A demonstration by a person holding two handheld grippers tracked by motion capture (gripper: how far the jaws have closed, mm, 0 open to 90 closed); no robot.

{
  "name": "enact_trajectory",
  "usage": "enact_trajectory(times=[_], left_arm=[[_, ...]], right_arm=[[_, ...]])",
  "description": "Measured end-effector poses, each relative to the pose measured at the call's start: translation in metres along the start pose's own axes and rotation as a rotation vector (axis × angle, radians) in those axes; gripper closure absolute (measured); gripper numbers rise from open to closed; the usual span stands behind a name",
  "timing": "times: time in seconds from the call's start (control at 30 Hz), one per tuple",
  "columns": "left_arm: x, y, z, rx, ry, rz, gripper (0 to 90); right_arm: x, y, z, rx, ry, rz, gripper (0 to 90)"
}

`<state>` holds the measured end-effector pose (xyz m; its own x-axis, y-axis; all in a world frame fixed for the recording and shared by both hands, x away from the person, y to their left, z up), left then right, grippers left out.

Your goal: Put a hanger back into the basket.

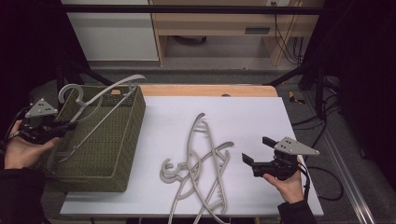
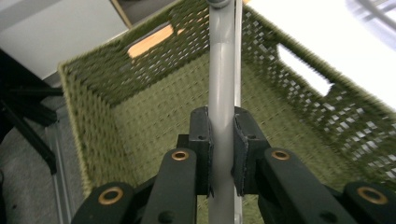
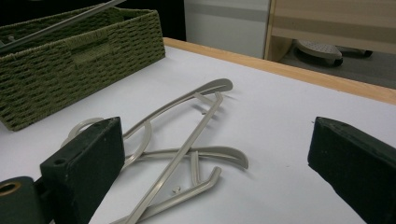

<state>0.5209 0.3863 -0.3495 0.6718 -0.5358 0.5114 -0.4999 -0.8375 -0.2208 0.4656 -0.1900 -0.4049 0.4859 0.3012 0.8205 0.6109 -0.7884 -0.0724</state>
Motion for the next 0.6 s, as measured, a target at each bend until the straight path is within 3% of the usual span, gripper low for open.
enact_trajectory(times=[0.37, 0.6], left_arm=[[-0.028, -0.016, 0.017, 0.009, -0.076, -0.055, 79.8], [-0.033, -0.014, 0.030, -0.012, -0.115, -0.050, 79.8]], right_arm=[[-0.001, -0.001, 0.001, 0.003, -0.008, -0.005, 4.3], [-0.002, -0.001, 0.003, 0.006, -0.016, -0.013, 4.4]])
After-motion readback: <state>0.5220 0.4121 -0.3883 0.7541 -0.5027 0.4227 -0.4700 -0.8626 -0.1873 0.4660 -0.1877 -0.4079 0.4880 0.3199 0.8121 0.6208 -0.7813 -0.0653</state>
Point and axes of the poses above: each handheld gripper's, and its own axes: z roughly forward along the jaws, x roughly out of its top, y roughly to its right, the point moved 7 cm from there along z, roughly forward along the jaws, and after that the axes turned 15 degrees about -y, right-handed, at the moved point
